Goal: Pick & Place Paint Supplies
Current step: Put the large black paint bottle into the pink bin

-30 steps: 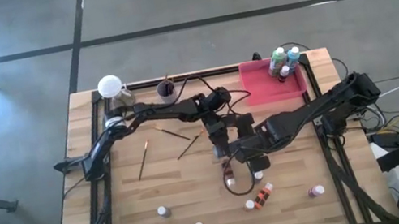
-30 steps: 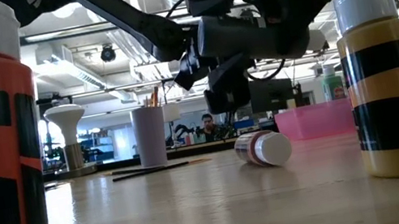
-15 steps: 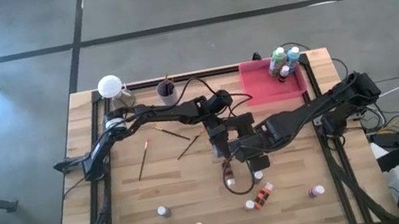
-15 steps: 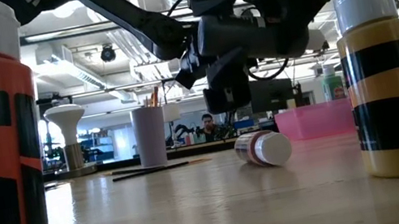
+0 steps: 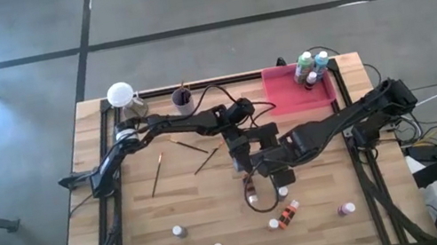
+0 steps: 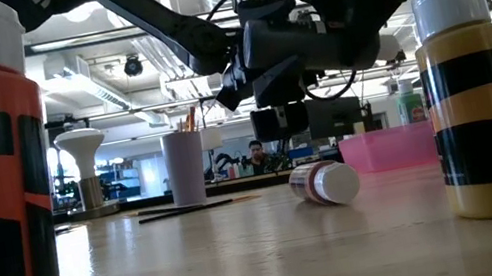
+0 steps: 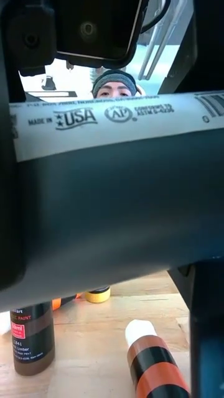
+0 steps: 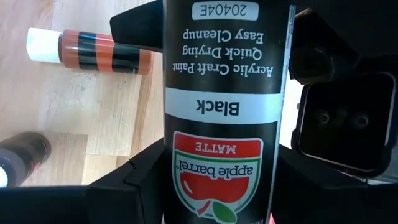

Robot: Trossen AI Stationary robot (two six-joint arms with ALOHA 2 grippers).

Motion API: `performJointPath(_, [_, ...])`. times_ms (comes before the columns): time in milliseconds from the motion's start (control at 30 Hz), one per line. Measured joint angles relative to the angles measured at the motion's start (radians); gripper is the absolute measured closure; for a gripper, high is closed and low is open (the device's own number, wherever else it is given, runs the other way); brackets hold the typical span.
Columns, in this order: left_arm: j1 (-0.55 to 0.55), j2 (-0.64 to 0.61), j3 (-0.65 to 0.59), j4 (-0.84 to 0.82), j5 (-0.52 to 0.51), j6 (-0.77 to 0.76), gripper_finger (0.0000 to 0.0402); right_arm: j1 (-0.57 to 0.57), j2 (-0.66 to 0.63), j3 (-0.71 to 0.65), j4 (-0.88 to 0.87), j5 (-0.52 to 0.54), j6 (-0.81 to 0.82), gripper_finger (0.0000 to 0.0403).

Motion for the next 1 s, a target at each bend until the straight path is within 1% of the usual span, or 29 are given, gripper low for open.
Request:
performJointPath(233, [0.011, 0.000, 0.000, 0.004, 0.000, 0.025, 0.0165, 0.000, 0.000, 0.002, -0.027, 0.001, 0.055, 0.0173])
performJointPath(400, [0.013, -0.004, 0.001, 0.015, 0.045, 0.046, 0.0168, 0.001, 0.003, -0.002, -0.125, -0.015, 0.124, 0.0156])
performJointPath(467, [0.013, -0.004, 0.001, 0.010, 0.048, 0.049, 0.0173, 0.001, 0.002, -0.002, -0.182, -0.014, 0.169, 0.0150])
performJointPath(633, [0.015, -0.003, 0.001, 0.008, 0.048, 0.076, 0.0194, 0.004, -0.007, -0.002, -0.261, -0.009, 0.267, 0.0141])
performJointPath(733, [0.017, -0.003, 0.001, 0.007, 0.054, 0.096, 0.0202, 0.012, -0.029, -0.002, -0.290, -0.007, 0.311, 0.0143])
performJointPath(833, [0.018, -0.003, 0.001, 0.007, 0.054, 0.122, 0.0204, 0.030, -0.071, -0.002, -0.307, 0.007, 0.362, 0.0155])
performJointPath(1000, [0.022, -0.002, 0.001, 0.005, 0.053, 0.176, 0.0205, 0.080, -0.171, -0.003, -0.335, 0.090, 0.474, 0.0176])
